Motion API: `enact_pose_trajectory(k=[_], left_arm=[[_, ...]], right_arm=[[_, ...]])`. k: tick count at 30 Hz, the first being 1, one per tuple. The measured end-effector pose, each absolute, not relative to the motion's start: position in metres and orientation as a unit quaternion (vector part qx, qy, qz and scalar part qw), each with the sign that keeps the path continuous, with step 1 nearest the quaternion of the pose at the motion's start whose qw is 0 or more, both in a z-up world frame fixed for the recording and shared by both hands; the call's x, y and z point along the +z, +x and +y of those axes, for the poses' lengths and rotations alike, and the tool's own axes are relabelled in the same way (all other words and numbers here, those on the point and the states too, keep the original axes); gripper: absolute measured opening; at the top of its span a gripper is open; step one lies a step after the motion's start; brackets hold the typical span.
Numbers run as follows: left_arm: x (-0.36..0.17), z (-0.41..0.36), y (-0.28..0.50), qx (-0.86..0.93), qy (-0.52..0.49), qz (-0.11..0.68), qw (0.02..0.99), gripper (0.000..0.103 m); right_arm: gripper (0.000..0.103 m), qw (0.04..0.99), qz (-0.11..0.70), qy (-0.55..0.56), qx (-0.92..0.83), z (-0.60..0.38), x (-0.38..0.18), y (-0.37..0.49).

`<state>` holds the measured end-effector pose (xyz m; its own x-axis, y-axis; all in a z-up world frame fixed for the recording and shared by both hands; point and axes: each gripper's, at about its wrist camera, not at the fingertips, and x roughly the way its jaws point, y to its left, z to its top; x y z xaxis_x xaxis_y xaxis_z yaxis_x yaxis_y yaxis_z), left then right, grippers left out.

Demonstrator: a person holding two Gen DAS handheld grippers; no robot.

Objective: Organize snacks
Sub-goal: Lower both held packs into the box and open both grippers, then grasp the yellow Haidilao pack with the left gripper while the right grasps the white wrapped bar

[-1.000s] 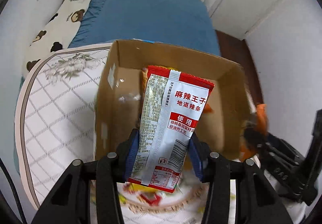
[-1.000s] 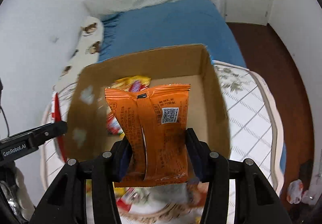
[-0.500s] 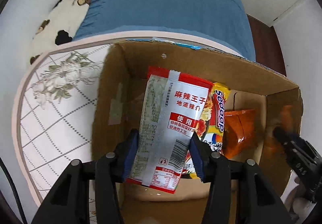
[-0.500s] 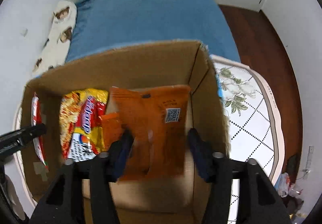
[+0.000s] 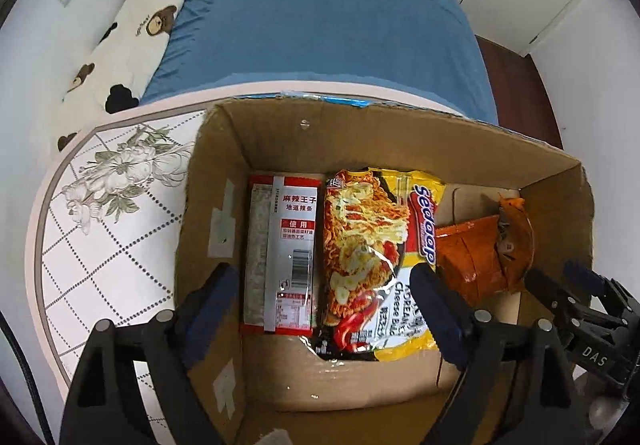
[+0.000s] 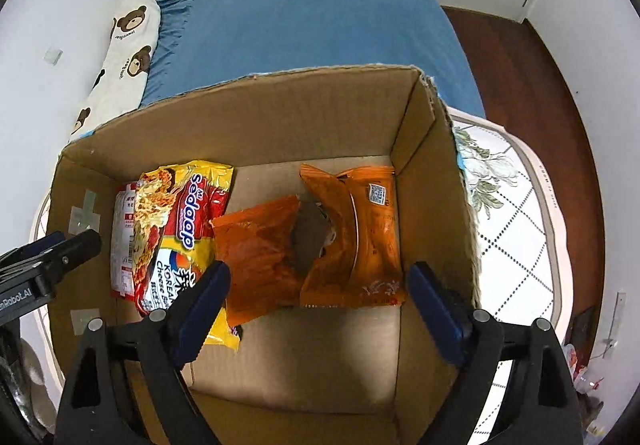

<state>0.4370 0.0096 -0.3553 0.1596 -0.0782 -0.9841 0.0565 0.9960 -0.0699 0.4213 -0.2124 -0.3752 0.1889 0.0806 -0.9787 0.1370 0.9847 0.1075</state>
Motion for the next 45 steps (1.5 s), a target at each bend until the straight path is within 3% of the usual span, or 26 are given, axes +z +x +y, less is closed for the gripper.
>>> enact_pose_trajectory(k=[23, 36, 40, 45], left_arm=[[-0.278, 0.022, 0.304, -0.054, 0.002, 0.545, 0.837, 0.088], [-0.22, 0.031, 0.218, -0.067, -0.001, 0.486, 0.871, 0.088], [-0.227, 0.032, 0.188, -0.069, 0.004, 0.5, 0.863, 0.088], [-0.276, 0.033, 0.155, -0.053, 0.03, 0.546, 0.836, 0.088]], right_arm=[[0.092, 0.832, 0.553, 0.055, 0.003, -0.177, -0.278, 0.305], [0.092, 0.857, 0.506, 0.095, 0.017, -0.166, -0.218, 0.21], [0.092, 0.839, 0.527, 0.133, 0.019, -0.171, -0.228, 0.171], [0.092, 0.775, 0.596, 0.209, 0.002, -0.188, -0.291, 0.117]])
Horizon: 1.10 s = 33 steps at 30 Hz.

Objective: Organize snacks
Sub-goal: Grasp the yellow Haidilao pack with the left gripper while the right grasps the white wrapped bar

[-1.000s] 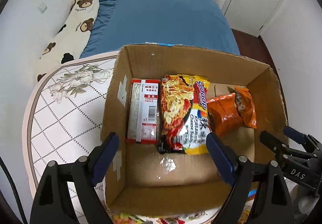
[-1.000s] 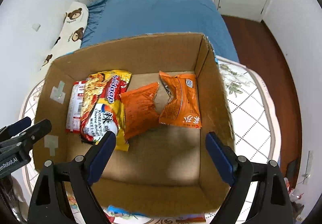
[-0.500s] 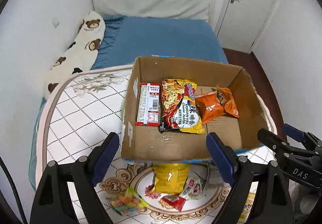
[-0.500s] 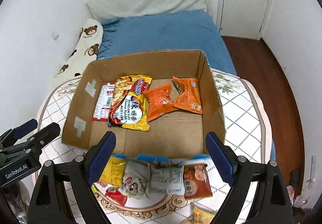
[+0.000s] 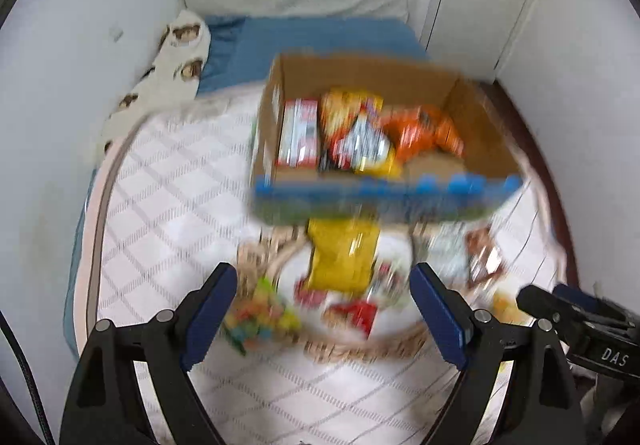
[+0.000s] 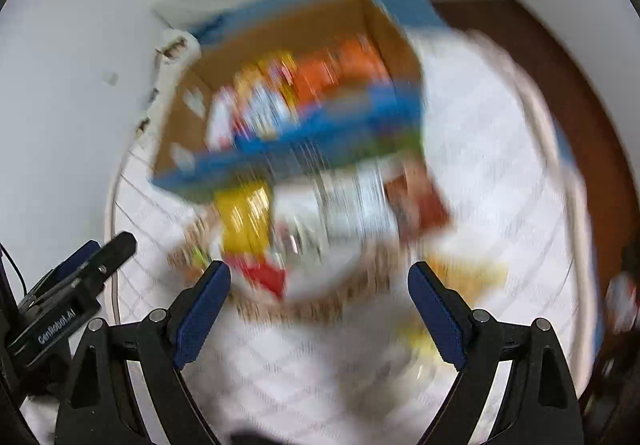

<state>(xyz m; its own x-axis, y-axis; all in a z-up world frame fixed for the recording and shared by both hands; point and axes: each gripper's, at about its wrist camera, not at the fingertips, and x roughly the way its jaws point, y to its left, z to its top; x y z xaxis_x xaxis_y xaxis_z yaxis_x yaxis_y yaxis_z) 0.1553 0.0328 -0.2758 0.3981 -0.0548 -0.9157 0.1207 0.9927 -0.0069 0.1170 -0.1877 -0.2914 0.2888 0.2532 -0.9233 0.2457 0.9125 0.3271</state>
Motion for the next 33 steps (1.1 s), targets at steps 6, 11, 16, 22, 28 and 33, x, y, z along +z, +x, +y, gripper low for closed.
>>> enact_pose_trajectory(k=[6, 11, 16, 22, 28, 33], left_arm=[[-0.351, 0.036, 0.127, -0.038, 0.051, 0.62, 0.782, 0.088], [-0.381, 0.041, 0.117, -0.034, 0.047, 0.65, 0.758, 0.088], [-0.386, 0.035, 0.126, -0.048, 0.059, 0.652, 0.754, 0.088], [-0.392, 0.022, 0.157, -0.072, 0.06, 0.66, 0.745, 0.088], [-0.407, 0.011, 0.208, -0.072, 0.038, 0.677, 0.732, 0.088], [-0.431, -0.004, 0.236, -0.063, 0.054, 0.694, 0.715, 0.088]], right_arm=[[0.092, 0.644, 0.687, 0.331, -0.063, -0.212, -0.407, 0.044], [0.09, 0.59, 0.704, 0.381, -0.108, -0.214, -0.457, 0.006], [0.065, 0.623, 0.711, 0.309, -0.106, -0.193, -0.466, 0.014], [0.053, 0.689, 0.692, 0.208, -0.053, -0.168, -0.442, 0.048], [0.053, 0.7, 0.685, 0.194, -0.054, -0.176, -0.44, 0.077], [0.053, 0.704, 0.686, 0.177, -0.052, -0.177, -0.438, 0.094]])
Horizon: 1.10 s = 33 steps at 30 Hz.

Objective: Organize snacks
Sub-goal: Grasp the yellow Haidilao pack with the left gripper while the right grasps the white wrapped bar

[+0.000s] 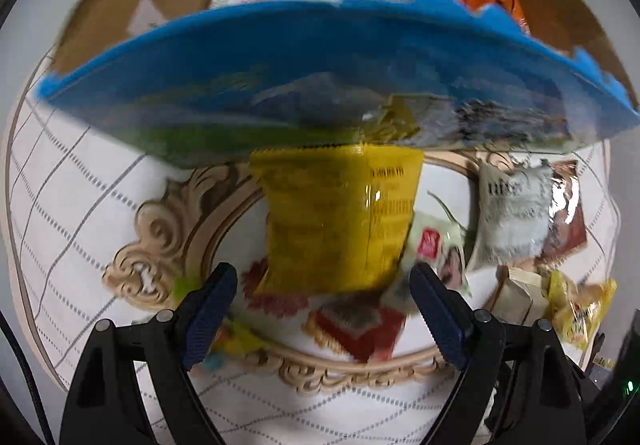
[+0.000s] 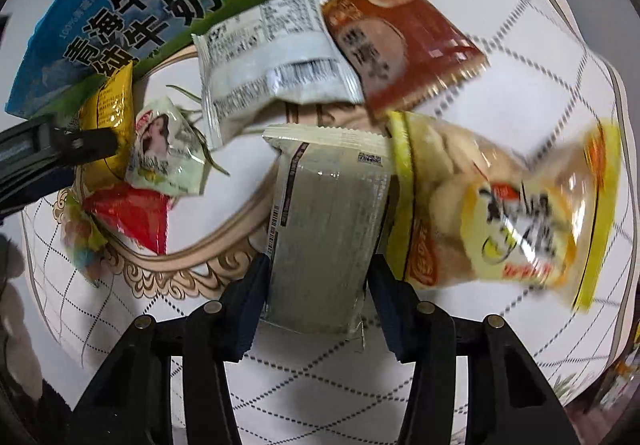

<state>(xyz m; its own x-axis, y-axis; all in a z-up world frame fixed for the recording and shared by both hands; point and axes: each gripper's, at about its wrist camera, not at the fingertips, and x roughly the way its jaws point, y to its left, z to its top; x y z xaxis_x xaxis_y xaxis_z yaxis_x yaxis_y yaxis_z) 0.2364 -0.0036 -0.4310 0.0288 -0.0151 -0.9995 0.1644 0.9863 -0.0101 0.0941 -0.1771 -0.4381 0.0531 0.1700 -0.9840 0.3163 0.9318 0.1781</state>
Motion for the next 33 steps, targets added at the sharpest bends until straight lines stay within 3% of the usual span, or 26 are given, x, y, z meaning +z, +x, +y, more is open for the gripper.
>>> enact_pose_trajectory(k=[4, 5, 6, 11, 22, 33], left_arm=[[-0.444, -0.013, 0.245, -0.061, 0.062, 0.69, 0.719, 0.086], [-0.446, -0.013, 0.246, -0.063, 0.063, 0.687, 0.721, 0.07], [-0.447, -0.014, 0.245, -0.061, 0.068, 0.688, 0.72, 0.065], [-0.446, 0.001, 0.224, -0.061, 0.056, 0.682, 0.727, 0.058], [-0.465, 0.064, 0.127, -0.036, -0.002, 0.721, 0.692, 0.058], [-0.5, 0.059, 0.131, -0.021, 0.005, 0.729, 0.684, 0.061]], right_arm=[[0.053, 0.701, 0.693, 0.162, -0.047, -0.176, -0.439, 0.101], [0.053, 0.699, 0.697, 0.154, -0.043, -0.176, -0.439, 0.103], [0.053, 0.699, 0.698, 0.15, -0.041, -0.172, -0.439, 0.107], [0.053, 0.695, 0.709, 0.118, -0.016, -0.144, -0.434, 0.134], [0.053, 0.673, 0.735, 0.053, 0.058, -0.095, -0.44, 0.119], [0.063, 0.674, 0.731, 0.108, 0.019, -0.109, -0.462, 0.11]])
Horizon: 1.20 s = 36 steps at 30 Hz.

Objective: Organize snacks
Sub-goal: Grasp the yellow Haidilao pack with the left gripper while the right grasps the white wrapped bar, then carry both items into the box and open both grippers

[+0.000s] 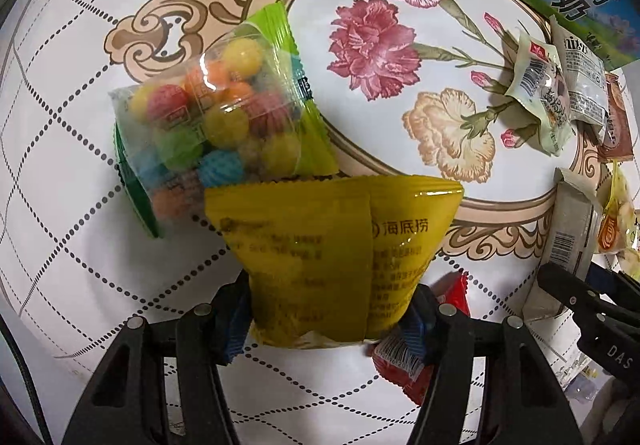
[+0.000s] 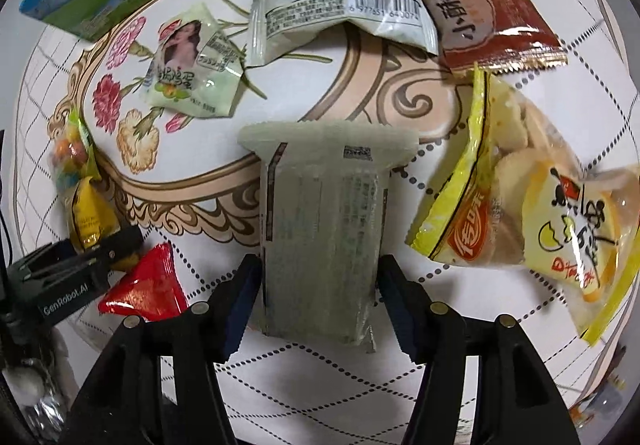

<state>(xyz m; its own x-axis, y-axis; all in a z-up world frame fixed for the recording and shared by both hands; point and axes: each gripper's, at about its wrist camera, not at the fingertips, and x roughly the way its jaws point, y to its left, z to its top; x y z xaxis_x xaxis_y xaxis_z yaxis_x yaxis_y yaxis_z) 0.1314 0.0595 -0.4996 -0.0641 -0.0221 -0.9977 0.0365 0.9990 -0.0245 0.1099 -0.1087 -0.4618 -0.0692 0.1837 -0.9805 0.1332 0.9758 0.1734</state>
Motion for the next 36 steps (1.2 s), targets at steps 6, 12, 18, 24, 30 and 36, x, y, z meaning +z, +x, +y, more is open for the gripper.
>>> enact_pose_trajectory(k=[6, 12, 18, 24, 30, 36], left_arm=[[-0.488, 0.049, 0.119, -0.004, 0.02, 0.709, 0.705, 0.058], [-0.456, 0.027, 0.118, -0.011, 0.01, 0.693, 0.72, 0.056], [-0.397, 0.021, 0.121, -0.039, -0.02, 0.673, 0.739, 0.055], [-0.318, 0.004, 0.156, -0.091, -0.074, 0.633, 0.765, 0.056], [-0.263, -0.011, 0.231, -0.144, -0.097, 0.605, 0.777, 0.056], [-0.279, -0.005, 0.319, -0.13, -0.089, 0.633, 0.758, 0.056]], right_arm=[[0.062, 0.694, 0.71, 0.118, 0.003, -0.114, -0.463, 0.098], [0.057, 0.71, 0.689, 0.144, 0.012, -0.128, -0.458, 0.063], [0.056, 0.715, 0.671, 0.189, 0.048, -0.14, -0.419, 0.058], [0.056, 0.756, 0.612, 0.213, 0.097, -0.152, -0.335, 0.085], [0.056, 0.811, 0.547, 0.171, 0.115, -0.158, -0.265, 0.167], [0.056, 0.812, 0.564, 0.13, 0.081, -0.17, -0.273, 0.258]])
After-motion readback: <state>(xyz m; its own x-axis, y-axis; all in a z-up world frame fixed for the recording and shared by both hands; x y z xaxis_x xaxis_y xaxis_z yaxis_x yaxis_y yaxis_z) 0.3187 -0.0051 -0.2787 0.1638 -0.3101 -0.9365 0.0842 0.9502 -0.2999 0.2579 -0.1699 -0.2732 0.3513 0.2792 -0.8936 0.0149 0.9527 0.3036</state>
